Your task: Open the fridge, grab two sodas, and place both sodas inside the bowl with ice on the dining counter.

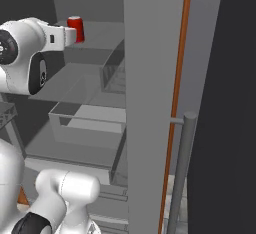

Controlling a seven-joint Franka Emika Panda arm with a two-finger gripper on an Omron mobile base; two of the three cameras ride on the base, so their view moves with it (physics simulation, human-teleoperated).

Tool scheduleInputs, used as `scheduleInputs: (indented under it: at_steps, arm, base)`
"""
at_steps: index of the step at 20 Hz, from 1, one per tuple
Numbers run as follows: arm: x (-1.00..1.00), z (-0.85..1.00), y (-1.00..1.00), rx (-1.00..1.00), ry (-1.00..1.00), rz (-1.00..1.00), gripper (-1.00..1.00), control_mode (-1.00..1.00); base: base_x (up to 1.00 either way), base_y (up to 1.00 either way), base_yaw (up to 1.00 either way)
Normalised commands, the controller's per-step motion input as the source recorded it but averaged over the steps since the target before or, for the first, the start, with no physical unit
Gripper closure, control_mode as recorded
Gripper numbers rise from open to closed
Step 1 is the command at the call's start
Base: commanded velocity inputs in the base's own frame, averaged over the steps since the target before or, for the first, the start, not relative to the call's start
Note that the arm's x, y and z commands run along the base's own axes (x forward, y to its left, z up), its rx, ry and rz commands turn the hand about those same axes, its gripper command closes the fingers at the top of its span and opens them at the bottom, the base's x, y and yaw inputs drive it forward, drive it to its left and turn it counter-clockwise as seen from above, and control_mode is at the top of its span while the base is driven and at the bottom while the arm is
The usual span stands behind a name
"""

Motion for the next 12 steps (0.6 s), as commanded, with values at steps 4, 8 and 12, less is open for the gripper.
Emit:
scheduleInputs:
  at_steps: [4, 8, 12]
  arm:
    - [0.02, -0.01, 0.06, -0.03, 0.00, 0.00, -1.00, -1.00]
    - [0.14, 0.05, 0.13, -0.06, 0.00, 0.00, -1.00, -1.00]
    - [0.41, 0.16, 0.00, 0.00, 0.00, 0.00, -1.00, -1.00]
  base:
    - [0.00, 0.00, 0.00]
    - [0.00, 0.00, 0.00]
    - [0.00, 0.00, 0.00]
